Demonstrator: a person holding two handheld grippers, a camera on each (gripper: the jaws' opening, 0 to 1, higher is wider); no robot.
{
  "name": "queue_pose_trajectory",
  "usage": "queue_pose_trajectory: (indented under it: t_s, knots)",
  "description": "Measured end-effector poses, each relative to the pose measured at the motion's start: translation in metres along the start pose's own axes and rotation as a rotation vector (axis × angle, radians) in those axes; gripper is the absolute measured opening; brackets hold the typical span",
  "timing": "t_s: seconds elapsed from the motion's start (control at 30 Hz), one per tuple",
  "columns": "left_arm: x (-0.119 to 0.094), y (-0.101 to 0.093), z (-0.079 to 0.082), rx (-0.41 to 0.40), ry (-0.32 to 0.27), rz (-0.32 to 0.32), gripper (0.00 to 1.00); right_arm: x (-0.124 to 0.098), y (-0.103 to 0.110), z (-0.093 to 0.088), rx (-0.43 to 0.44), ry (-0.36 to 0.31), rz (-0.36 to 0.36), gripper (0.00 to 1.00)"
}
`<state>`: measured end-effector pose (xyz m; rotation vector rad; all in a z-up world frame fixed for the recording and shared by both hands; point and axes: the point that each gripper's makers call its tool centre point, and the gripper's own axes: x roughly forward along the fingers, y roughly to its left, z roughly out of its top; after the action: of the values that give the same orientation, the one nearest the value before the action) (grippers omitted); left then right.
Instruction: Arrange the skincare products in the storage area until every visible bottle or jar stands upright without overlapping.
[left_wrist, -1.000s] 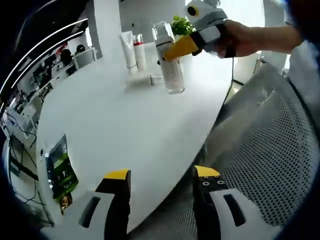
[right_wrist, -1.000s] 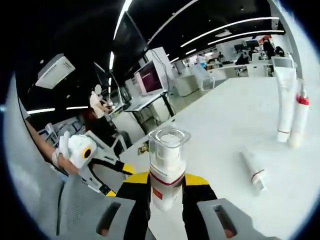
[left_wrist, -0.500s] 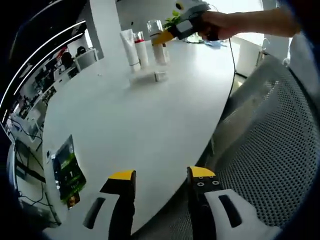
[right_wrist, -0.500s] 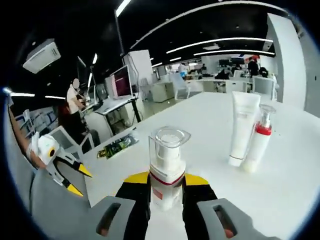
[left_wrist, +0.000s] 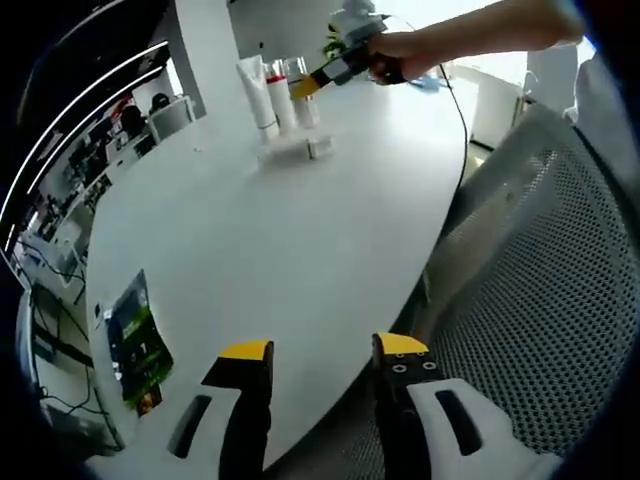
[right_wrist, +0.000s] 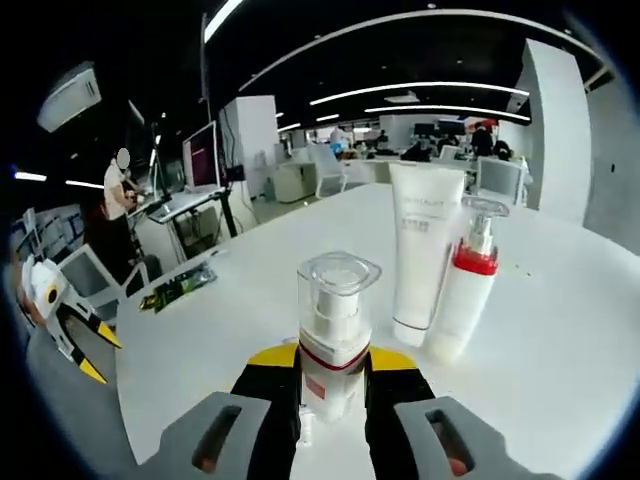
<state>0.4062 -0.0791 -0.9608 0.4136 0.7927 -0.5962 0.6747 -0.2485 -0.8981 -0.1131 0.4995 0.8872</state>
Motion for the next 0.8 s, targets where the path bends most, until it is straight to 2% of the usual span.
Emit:
queue_pose_trajectory:
  t_s: [0.23,0.43,0.8]
  knots:
    - [0.0,0.0,-0.002,-0.002,0.009,-0.001,0.35,0.019,-0.014,-0.006,-0.059,0.005,-0.015,0.17]
    - [0.001,0.0,-0.004,0.0,0.019,0.0,0.34,0.032,-0.022,-0.008,-0.075,0.01,-0.016,0.18]
    - [0.002,0.001,-0.006,0.0,0.03,0.003,0.32,0.044,-0.037,-0.01,-0.117,0.017,-0.044,0.18]
